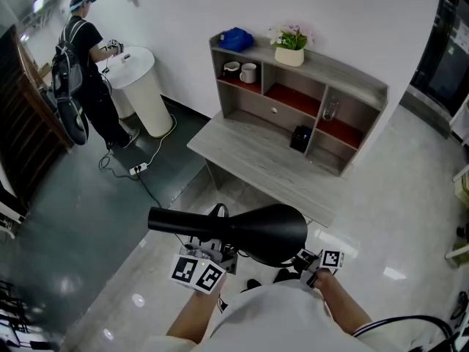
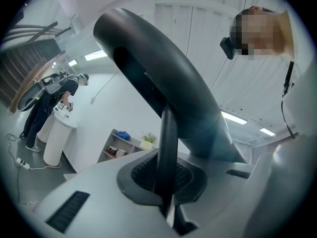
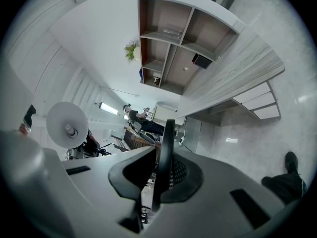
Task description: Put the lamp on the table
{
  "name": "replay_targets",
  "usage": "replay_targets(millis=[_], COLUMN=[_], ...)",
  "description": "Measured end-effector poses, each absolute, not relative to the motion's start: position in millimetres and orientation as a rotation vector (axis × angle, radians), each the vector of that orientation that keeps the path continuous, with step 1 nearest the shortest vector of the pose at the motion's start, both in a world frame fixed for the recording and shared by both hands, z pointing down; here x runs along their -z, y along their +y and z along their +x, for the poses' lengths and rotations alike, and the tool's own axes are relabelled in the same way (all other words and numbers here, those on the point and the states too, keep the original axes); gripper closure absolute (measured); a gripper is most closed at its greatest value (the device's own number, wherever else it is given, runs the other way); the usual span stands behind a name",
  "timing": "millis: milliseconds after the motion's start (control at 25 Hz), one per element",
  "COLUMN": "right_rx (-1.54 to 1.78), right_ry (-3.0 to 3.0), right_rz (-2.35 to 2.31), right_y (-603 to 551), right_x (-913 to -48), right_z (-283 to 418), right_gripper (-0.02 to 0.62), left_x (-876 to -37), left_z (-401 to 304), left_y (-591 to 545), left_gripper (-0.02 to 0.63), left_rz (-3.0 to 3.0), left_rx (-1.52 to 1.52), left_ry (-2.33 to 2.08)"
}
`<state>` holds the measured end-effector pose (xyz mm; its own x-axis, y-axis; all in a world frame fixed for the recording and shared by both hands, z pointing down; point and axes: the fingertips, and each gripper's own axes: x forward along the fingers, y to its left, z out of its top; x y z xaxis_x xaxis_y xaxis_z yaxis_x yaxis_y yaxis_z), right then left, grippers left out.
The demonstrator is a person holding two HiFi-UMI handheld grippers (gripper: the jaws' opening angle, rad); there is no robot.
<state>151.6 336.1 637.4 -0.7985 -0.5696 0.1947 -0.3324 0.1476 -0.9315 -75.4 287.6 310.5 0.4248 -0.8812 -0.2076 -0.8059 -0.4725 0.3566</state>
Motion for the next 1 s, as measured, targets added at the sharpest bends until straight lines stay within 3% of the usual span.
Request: replay_targets(millis=[640,1000], right_rx=[1.72,1.741], right_ry=[2.207,2.167], right_rz=[-0.689,-0.625], right_y=[280.1,226.9], right_x=[-629.8,-640.8], right_z=[99.0,101.9], right_gripper=[0.575,0.574], left_x=[-318.6,-329.7], left_z=[-115.6,-97.9], left_y=[237.8,180.5], left_gripper=[0.6,0.598], left_rz=[2.437,2.459], left_rx=[0.532,0.494], left_ry=[-1.551,-1.534])
